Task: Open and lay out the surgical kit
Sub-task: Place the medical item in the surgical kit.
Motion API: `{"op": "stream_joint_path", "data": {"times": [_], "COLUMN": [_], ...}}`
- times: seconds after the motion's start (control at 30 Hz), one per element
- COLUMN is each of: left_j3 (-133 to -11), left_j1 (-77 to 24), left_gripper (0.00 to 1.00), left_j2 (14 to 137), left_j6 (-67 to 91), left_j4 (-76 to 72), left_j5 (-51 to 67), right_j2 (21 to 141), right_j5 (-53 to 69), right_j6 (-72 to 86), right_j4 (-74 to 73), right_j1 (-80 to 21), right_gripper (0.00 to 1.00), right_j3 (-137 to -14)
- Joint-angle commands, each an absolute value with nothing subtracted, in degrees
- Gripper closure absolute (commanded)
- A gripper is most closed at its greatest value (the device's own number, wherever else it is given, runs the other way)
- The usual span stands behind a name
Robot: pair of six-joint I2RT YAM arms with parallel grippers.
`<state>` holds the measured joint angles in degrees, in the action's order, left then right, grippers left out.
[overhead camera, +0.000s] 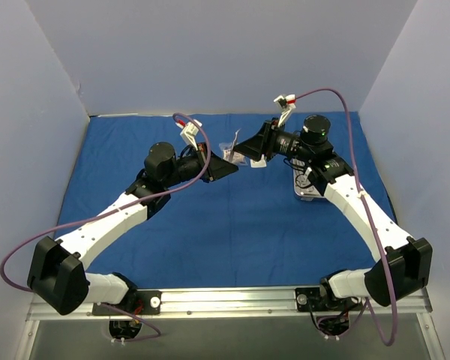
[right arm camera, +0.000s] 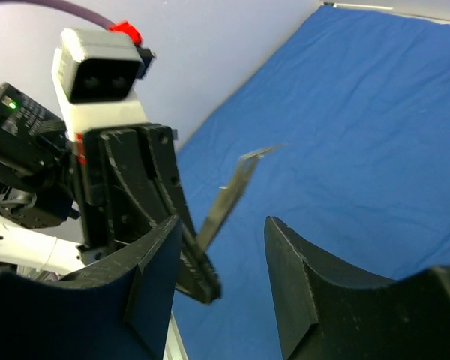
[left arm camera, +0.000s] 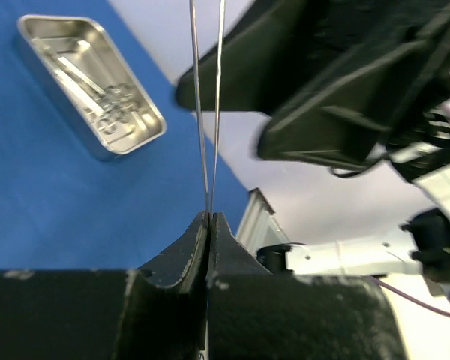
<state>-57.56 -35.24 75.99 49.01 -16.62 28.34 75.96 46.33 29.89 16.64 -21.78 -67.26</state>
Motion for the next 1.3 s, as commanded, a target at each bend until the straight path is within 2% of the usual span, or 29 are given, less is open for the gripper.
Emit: {"op": "stream_joint_path", "data": {"times": [0.0, 0.6, 0.77, 0.83, 0.93, 0.97, 1.03, 1.07, 1.17, 1.2, 1.27], "left_j3": [-57.8, -57.6, -57.0, -56.7, -56.3, -56.3, -56.3, -56.1, -56.3, -56.4, -57.1], "left_j1": [-34.4, -34.0, -34.0, -34.0, -34.0, -34.0, -33.9, -33.9, -33.5, -33.6, -33.5], "left_gripper": [0.98, 0.98, 0.98, 0.98, 0.79, 0.68, 0.56, 0.45, 0.28, 0.2, 0.13], "left_j2": [74.4, 77.9, 78.0, 78.0, 76.8, 76.5, 75.0, 74.4, 72.3, 71.6, 69.7], "left_j6": [52.0, 56.4, 56.1, 55.9, 52.2, 51.2, 47.4, 46.5, 42.5, 41.7, 38.8], "left_j4": [-25.8, -34.1, -34.2, -33.8, -29.5, -27.7, -21.2, -19.4, -12.0, -7.7, -2.9], "left_j5": [35.4, 37.2, 36.7, 36.3, 34.5, 33.8, 30.2, 29.1, 24.5, 23.0, 17.5], "right_j2": [76.8, 79.8, 79.9, 79.7, 79.5, 79.5, 79.6, 79.7, 80.1, 80.4, 81.1], "right_j5": [50.3, 53.7, 53.6, 53.4, 52.2, 51.8, 50.0, 49.1, 43.8, 42.0, 36.3], "right_j6": [29.0, 29.1, 29.2, 28.7, 26.5, 25.6, 22.8, 21.6, 17.0, 16.1, 14.8], "right_j4": [21.9, 25.6, 25.4, 24.8, 20.6, 19.2, 14.4, 12.4, 3.4, 1.1, -5.3], "right_j1": [-21.6, -23.6, -23.8, -23.7, -23.6, -23.4, -23.3, -23.2, -23.2, -23.2, -23.3], "right_gripper": [0.57, 0.77, 0.9, 0.99, 1.0, 1.0, 1.0, 1.0, 1.0, 1.0, 1.0], "right_j3": [-69.0, -70.1, -70.4, -70.7, -71.5, -71.9, -73.1, -73.5, -75.8, -76.9, -77.5]}}
